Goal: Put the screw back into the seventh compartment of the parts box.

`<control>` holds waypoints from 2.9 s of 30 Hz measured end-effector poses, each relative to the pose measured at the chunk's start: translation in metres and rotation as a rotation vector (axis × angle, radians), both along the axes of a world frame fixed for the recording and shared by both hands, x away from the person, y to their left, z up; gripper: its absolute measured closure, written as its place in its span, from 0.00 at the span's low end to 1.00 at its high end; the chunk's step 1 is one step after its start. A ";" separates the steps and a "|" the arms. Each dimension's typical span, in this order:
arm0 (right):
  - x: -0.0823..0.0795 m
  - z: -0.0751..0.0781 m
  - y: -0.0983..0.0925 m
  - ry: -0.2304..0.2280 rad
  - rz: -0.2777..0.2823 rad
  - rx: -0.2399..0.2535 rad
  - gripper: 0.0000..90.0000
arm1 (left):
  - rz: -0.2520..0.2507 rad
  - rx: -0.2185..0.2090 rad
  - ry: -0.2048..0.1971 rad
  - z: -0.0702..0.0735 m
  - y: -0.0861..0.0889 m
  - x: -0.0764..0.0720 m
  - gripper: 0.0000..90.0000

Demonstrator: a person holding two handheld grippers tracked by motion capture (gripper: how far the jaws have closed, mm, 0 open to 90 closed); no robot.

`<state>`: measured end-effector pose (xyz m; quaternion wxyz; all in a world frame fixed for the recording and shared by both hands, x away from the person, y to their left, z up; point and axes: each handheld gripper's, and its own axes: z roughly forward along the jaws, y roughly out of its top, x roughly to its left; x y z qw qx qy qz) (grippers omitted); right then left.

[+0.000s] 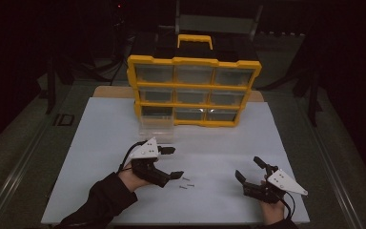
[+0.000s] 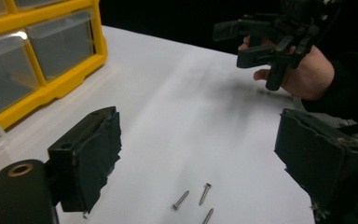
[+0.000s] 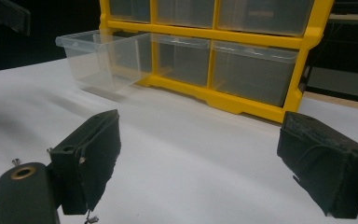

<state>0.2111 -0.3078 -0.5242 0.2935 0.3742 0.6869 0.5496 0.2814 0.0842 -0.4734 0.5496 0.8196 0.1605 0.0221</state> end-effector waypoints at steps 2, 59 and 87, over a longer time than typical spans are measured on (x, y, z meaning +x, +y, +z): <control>0.000 0.000 0.000 0.002 0.000 0.000 0.15 | -0.010 0.006 0.001 -0.003 -0.004 0.002 0.15; 0.002 -0.002 0.000 0.023 0.004 -0.006 0.15 | -0.115 0.453 0.060 -0.068 -0.061 0.014 0.96; 0.001 -0.001 0.000 0.022 0.005 -0.006 0.15 | 0.092 0.277 -0.016 0.017 -0.020 0.024 0.96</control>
